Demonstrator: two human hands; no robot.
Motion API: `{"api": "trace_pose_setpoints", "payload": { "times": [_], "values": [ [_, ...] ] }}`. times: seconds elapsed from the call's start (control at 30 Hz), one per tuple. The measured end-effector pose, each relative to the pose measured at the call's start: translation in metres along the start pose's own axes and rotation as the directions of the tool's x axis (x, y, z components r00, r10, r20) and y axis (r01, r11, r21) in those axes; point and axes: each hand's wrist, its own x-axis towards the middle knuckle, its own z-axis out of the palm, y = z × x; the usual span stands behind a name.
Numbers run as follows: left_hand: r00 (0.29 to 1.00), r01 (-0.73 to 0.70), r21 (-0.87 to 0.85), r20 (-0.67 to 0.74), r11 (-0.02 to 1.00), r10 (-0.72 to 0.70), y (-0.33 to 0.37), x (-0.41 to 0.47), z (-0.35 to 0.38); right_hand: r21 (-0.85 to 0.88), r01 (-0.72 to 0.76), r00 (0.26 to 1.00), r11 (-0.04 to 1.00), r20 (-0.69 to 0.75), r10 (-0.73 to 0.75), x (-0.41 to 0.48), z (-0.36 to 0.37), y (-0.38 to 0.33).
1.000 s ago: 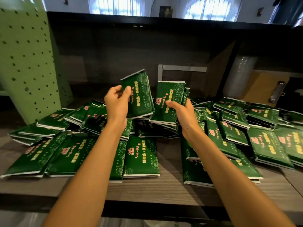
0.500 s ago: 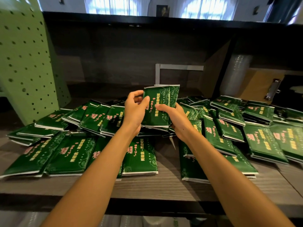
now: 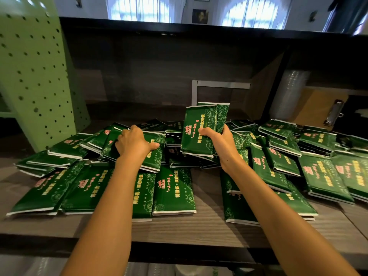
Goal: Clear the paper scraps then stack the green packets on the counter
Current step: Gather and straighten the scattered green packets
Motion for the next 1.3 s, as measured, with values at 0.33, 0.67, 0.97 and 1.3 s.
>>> {"api": "trace_pose_setpoints", "payload": {
  "times": [0.33,0.67,0.97,1.3],
  "values": [
    [0.987,-0.095,-0.616,-0.162,0.782,-0.007,0.005,0.004,-0.010,0.002,0.006,1.000,1.000,-0.017,-0.006,0.001,-0.004,0.000],
    [0.908,0.039,-0.971,0.133,0.236,0.398,0.043,-0.036,-0.007,0.054,0.016,1.000,0.998,-0.013,-0.015,-0.001,-0.002,-0.002],
    [0.914,-0.009,-0.971,0.089,0.240,0.396,0.046,-0.038,0.005,0.045,0.041,0.991,0.998,0.129,-0.047,-0.014,0.002,-0.003],
    [0.844,0.144,-0.976,0.207,0.162,0.495,0.037,-0.045,-0.015,-0.001,0.093,0.975,0.996,0.205,-0.091,-0.023,-0.003,-0.009]
  ]
}}
